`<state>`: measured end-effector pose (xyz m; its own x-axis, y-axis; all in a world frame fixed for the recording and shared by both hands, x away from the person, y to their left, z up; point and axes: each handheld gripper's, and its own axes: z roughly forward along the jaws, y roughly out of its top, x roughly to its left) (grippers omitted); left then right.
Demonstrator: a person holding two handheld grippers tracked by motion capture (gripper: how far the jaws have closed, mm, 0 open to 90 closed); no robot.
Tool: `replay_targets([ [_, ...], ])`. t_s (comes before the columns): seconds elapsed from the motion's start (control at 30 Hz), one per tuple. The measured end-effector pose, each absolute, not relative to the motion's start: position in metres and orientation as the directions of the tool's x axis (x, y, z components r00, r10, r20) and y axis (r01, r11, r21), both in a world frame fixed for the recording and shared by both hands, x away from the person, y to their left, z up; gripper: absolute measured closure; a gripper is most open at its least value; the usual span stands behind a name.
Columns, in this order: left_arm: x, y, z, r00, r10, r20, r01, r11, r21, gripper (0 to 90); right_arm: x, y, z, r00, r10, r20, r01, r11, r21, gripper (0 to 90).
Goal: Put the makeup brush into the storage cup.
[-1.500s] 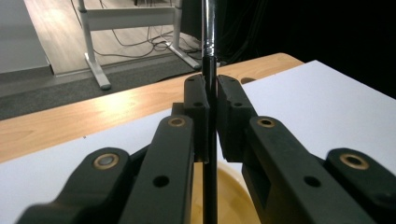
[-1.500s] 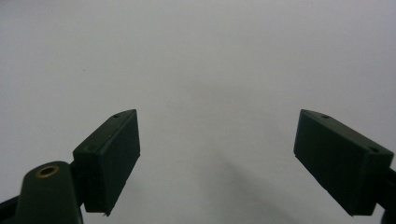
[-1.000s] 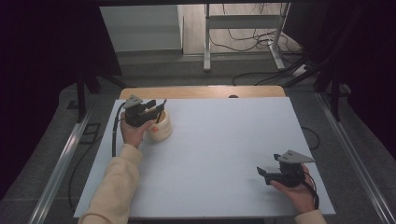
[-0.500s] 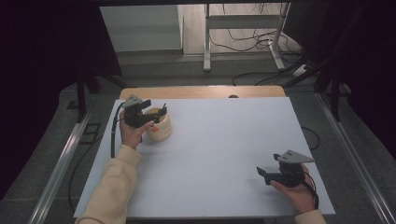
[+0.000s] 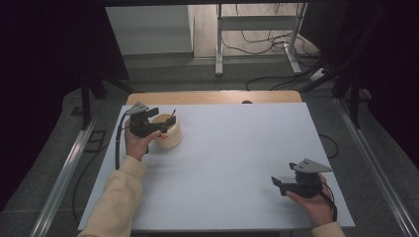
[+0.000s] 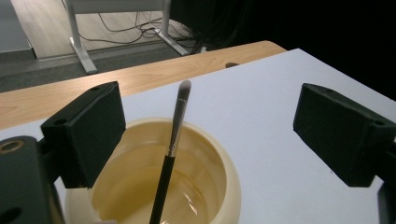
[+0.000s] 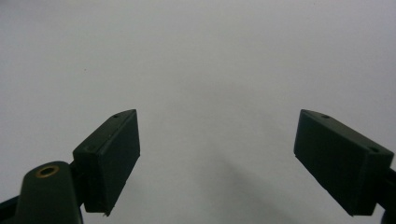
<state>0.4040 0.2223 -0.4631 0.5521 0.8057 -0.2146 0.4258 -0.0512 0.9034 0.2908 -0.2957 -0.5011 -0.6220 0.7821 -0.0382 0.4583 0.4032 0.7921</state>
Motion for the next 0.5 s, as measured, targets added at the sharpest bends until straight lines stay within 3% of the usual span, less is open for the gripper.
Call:
replay_targets([
  [0.5, 0.378, 0.234, -0.465, 0.560, 0.803, -0.203, 0.446, -0.085, 0.891, 9.5, 0.292, -0.298, -0.501, -0.623, 0.782, -0.017, 0.460, 0.384, 0.801, 14.8],
])
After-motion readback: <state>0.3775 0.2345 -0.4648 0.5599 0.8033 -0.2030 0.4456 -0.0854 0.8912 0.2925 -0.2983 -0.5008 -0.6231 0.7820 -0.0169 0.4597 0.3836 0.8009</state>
